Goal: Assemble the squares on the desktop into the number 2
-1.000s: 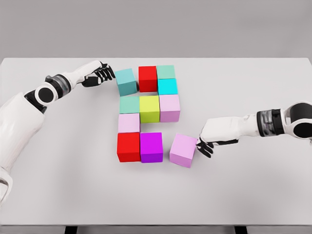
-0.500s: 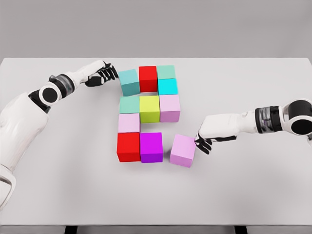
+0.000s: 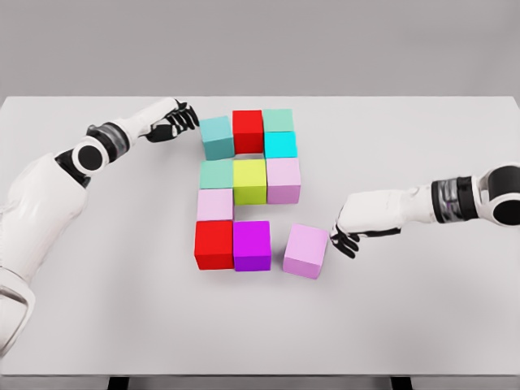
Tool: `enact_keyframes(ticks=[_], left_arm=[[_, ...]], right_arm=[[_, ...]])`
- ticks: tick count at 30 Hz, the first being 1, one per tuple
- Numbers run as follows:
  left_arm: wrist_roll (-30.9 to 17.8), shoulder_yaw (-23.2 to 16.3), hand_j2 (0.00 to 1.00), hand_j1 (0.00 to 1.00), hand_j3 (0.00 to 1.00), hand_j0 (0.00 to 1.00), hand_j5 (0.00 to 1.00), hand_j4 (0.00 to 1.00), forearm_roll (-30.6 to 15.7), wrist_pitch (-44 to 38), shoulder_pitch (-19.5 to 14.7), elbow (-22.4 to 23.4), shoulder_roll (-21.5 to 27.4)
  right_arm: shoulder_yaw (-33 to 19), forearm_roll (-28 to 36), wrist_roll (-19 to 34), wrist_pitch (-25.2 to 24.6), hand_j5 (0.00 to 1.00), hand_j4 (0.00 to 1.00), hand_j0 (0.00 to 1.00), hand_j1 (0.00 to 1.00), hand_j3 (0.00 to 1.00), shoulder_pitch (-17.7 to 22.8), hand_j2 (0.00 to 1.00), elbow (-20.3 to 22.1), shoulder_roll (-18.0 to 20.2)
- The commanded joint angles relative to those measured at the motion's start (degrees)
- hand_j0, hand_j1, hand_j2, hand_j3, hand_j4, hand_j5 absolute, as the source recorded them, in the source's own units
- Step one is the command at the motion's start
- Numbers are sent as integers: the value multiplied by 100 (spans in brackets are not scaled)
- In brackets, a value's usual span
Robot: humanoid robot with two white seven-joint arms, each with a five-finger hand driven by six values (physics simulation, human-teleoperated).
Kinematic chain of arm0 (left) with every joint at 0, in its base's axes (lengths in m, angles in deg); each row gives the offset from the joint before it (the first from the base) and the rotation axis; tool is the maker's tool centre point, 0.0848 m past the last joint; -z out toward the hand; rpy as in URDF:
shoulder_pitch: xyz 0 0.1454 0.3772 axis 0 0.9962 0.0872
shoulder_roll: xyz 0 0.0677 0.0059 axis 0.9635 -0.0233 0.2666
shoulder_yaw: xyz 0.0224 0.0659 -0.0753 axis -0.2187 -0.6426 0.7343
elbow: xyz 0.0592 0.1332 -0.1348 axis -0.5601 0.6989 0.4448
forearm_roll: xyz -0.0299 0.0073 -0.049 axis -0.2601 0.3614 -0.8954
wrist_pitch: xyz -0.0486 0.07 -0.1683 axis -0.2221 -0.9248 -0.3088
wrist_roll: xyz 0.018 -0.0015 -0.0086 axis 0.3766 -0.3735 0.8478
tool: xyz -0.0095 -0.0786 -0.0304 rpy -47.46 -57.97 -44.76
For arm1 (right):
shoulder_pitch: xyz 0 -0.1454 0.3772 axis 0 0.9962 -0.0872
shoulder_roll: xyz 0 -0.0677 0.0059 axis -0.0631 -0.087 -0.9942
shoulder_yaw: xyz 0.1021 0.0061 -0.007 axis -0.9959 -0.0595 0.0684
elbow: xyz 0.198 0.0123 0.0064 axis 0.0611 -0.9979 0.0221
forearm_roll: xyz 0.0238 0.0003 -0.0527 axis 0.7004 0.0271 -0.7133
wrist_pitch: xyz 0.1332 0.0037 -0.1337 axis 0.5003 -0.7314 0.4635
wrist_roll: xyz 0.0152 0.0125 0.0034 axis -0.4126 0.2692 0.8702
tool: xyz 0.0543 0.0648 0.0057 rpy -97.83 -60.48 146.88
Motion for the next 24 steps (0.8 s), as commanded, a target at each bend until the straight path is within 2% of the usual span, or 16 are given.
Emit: enact_keyframes(ticks=[1, 9, 13, 14, 15, 16, 18, 19, 24], left_arm=[[8, 7, 45, 45, 45, 45, 45, 45, -14, -3, 0, 6, -40], [8, 15, 45, 45, 45, 45, 45, 45, -23, -3, 0, -3, 75], [-36, 393, 50, 50, 50, 50, 50, 50, -41, 32, 18, -117, 382], [-27, 455, 59, 59, 59, 59, 59, 59, -41, 32, 44, -266, 382], [26, 665, 87, 87, 87, 87, 87, 87, -41, 23, 88, -389, 382], [192, 1026, 100, 100, 100, 100, 100, 100, -58, 32, 158, -529, 330], [412, 1167, 100, 100, 100, 100, 100, 100, -93, 67, 518, -1224, 312], [412, 1158, 100, 100, 100, 100, 100, 100, -102, 67, 597, -1400, 312], [404, 1053, 100, 100, 100, 100, 100, 100, 29, 102, 721, -1629, 338]], right_arm=[[105, 15, -1, -13, 18, 18, 18, 18, 18, 0, 18, 70, 48], [298, -64, -1, -13, 18, 18, 18, 18, 18, 53, 18, 35, 48], [316, -64, -1, -13, 18, 18, 18, 18, 18, 88, 18, 35, 13], [316, -64, -1, -13, 18, 18, 18, 18, 18, 97, 18, 35, 4], [316, -64, -1, -13, 18, 18, 18, 18, 18, 97, 18, 35, -4], [316, -55, -1, -13, 18, 18, 18, 18, 18, 106, 18, 26, -22], [316, -55, -1, -13, 18, 18, 18, 18, 18, 132, 18, 17, -31], [316, -55, -1, -13, 18, 18, 18, 18, 18, 132, 18, 17, -31], [307, -46, -1, -13, 18, 18, 18, 18, 18, 123, 18, 17, -110]])
